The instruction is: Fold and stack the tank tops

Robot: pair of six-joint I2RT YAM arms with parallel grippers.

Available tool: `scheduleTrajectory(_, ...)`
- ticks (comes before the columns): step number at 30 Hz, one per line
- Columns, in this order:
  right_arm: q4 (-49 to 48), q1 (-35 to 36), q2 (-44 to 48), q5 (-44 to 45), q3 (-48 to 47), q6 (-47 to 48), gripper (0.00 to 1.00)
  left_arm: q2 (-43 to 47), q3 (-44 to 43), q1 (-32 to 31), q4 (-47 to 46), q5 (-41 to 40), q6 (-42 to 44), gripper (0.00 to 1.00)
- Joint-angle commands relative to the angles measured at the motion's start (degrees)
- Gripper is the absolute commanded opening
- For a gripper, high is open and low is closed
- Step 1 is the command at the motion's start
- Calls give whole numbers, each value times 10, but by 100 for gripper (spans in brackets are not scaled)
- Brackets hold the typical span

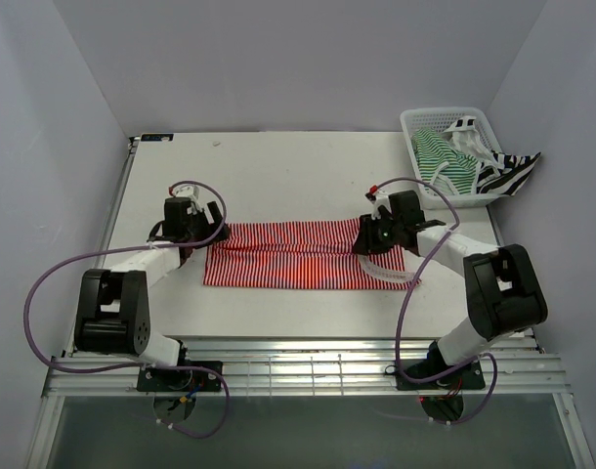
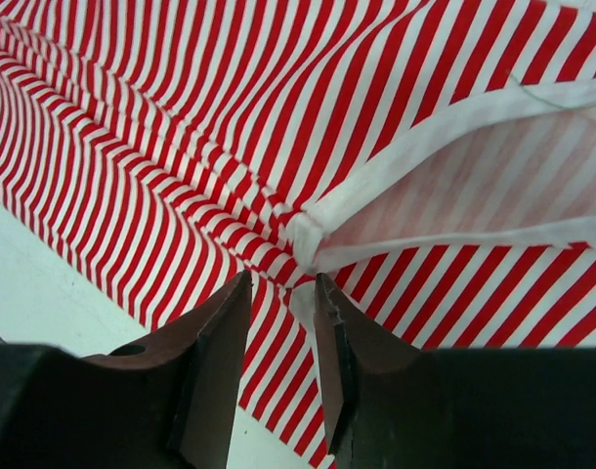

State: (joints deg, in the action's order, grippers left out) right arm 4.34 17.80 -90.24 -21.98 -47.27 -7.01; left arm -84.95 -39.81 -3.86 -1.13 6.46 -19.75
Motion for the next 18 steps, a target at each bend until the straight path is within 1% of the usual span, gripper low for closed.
scheduleTrajectory(1,15,5,56,-18,9,7,39,63,-23,2,19,-11,-15,98)
scheduleTrajectory(4,39,6,94,-2,16,10,52,76,-43,2,52,-10,-24,98)
scheduleTrajectory(5,45,6,102,6,17,9,65,78,-59,2,64,-1,-26,98)
scheduleTrajectory(6,48,6,112,17,14,5,74,79,-65,1,66,4,-36,98)
scheduleTrajectory(7,49,6,123,39,10,1,96,76,-69,1,64,14,-42,98)
scheduleTrajectory(8,50,5,124,50,3,-2,90,67,-80,0,62,42,-46,98)
scheduleTrajectory(11,74,0,104,117,-54,-24,90,44,-95,-11,55,64,-64,98)
scheduleTrajectory(12,91,-4,90,135,-77,-32,90,23,-105,-15,55,64,-70,98)
scheduleTrajectory(13,108,-7,56,157,-103,-35,90,11,-111,-25,55,66,-75,98)
scheduleTrajectory(14,123,-7,39,162,-153,-30,90,1,-116,-31,55,70,-76,98)
scheduleTrajectory(16,153,-8,-13,185,-195,-23,90,-35,-134,-53,56,65,-71,98)
scheduleTrajectory(18,171,-9,-44,190,-243,-13,90,-59,-142,-61,56,58,-77,98)
